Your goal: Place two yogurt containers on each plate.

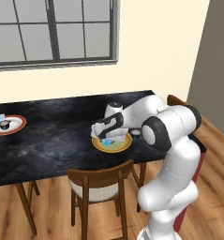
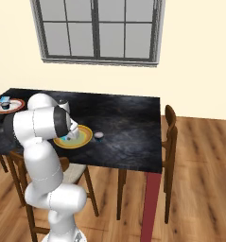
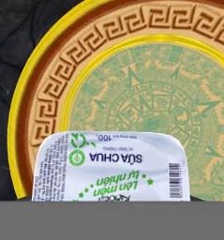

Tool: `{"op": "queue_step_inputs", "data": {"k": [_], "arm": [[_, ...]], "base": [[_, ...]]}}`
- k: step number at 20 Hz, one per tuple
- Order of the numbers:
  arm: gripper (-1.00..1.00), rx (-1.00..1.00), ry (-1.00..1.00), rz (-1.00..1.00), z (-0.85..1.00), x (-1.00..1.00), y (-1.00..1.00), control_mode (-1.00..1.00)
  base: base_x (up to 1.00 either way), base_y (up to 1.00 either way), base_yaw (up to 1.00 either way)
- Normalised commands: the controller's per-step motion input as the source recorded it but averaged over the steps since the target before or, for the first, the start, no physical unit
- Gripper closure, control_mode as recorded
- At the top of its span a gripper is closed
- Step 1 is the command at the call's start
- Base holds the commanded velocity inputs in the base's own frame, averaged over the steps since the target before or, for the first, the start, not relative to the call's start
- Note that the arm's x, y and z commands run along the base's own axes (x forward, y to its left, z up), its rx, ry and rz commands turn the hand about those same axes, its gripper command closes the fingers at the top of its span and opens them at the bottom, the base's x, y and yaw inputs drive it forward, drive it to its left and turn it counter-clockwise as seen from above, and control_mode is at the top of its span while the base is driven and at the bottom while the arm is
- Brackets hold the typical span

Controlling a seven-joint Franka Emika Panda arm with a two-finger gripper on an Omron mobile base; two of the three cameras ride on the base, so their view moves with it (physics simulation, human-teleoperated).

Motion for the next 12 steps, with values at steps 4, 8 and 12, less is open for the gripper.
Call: {"op": "queue_step_inputs", "data": {"k": [4, 8, 12], "arm": [[-1.0, 0.0, 0.0, 0.0, -0.03, 0.0, 0.03, -1.0], [-1.0, 0.0, 0.0, 0.0, -0.02, 0.0, 0.02, -1.0], [-1.0, 0.0, 0.0, 0.0, 0.0, 0.0, 0.01, -1.0]], "base": [[0.0, 0.0, 0.0], [0.0, 0.0, 0.0], [0.0, 0.0, 0.0]]}}
